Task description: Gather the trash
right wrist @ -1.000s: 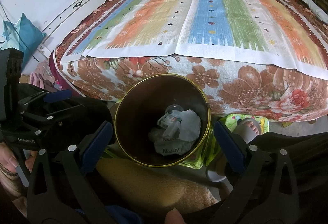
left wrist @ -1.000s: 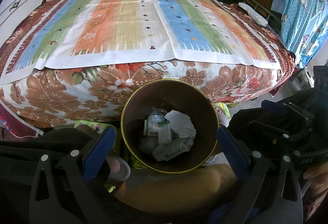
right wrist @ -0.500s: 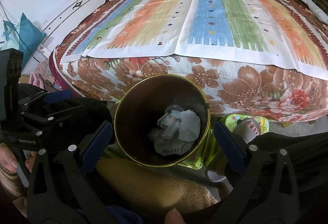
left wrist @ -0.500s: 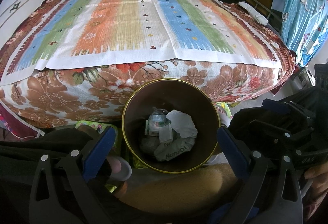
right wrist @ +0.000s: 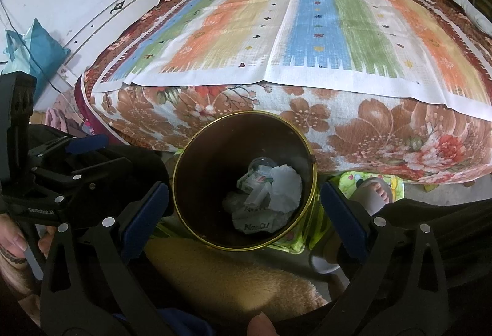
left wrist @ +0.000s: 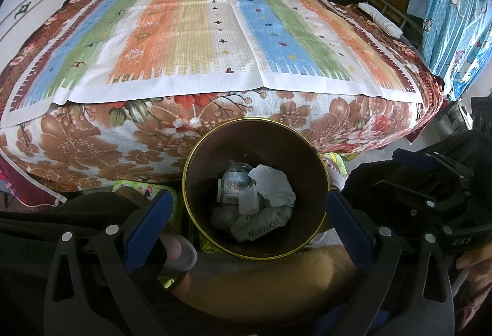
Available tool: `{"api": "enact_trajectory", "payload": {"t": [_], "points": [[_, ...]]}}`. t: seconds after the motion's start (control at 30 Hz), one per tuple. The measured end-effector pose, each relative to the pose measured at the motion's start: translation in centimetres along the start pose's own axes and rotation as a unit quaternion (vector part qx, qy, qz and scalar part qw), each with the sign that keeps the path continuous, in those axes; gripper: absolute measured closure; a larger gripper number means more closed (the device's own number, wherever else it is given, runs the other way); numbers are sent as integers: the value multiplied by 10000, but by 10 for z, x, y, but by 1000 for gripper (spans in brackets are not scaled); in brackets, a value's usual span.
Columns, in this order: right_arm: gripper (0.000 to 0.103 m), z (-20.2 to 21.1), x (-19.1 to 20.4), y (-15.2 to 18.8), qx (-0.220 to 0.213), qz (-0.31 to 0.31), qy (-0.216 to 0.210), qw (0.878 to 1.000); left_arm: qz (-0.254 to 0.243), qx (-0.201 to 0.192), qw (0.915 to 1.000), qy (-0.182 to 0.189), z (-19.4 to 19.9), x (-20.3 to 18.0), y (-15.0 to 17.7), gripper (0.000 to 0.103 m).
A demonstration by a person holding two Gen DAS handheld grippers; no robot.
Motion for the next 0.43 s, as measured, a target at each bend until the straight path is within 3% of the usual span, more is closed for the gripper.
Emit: {"api": "enact_trajectory", "payload": {"t": [0.43], "points": [[9, 0, 0, 0, 1, -4, -6, 10000, 35, 35, 10000, 22, -2, 5, 0, 6]]}}
Point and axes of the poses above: each gripper's, at about its wrist camera, not at the fingertips, and z roughly against the way its jaws point, x to its left, y to its underside, the point moved 6 cm from there along -z, roughly the way its jaws point, and after that the axes turned 13 degrees about x, right-handed, at the moved point
